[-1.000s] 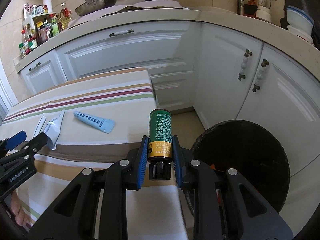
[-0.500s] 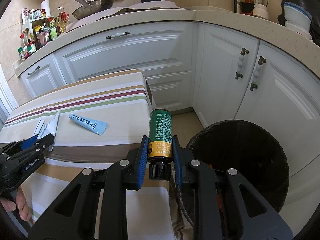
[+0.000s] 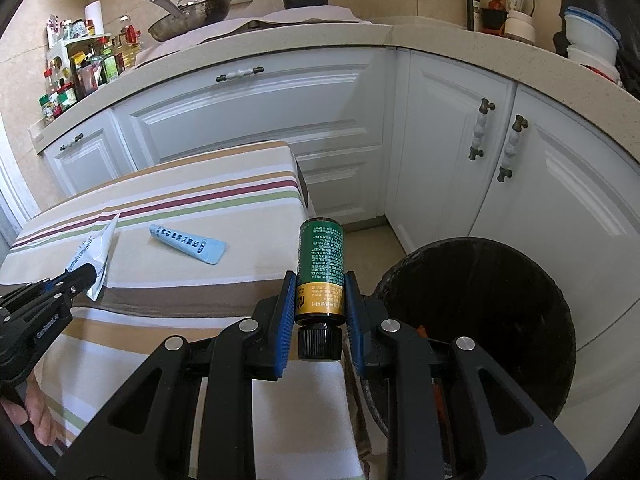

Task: Collect trash
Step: 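Grasp the white printed tube with the left tool while the right tool holds the bottle, then carry the bottle and white tube over the black bin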

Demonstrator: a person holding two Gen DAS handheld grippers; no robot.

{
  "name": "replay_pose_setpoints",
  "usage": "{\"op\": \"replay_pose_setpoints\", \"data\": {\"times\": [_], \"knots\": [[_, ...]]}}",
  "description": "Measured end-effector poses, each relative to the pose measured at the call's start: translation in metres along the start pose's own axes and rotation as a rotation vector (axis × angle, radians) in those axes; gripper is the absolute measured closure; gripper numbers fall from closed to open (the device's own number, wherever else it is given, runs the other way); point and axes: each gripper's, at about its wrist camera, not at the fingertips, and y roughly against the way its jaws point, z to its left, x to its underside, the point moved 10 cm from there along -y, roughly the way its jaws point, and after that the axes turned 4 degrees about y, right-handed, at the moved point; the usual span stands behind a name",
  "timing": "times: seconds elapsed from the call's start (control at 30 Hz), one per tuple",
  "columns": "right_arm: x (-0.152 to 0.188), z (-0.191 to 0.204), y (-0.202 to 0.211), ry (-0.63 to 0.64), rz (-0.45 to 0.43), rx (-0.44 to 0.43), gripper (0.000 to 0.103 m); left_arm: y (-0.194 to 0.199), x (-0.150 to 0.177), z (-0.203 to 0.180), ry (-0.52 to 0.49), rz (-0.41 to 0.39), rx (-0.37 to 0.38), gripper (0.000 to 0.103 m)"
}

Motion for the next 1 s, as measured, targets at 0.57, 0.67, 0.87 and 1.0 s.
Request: {"op": "replay_pose_setpoints", "data": {"times": [0.57,0.67,0.87,1.0], "knots": [[0.010,-0.034,0.045,-0.045,-0.049,0.055,0.080,0.054,0.004,-0.050,-0.069,-0.067,0.111,0.093],[0.014,-0.050,0.055,-0.063,-0.059,0.080,0.080,0.060,0.007,-0.065,-0.087,-0.070,0.136,0.093],[0.019,-0.080,0.071,-0.096,-0.079,0.126,0.080,0.072,0.015,-0.105,-0.143,-0.080,0.199,0.093],[0.023,-0.100,0.081,-0.116,-0.090,0.153,0.080,0.080,0.020,-0.129,-0.174,-0.085,0.237,0.093]]}}
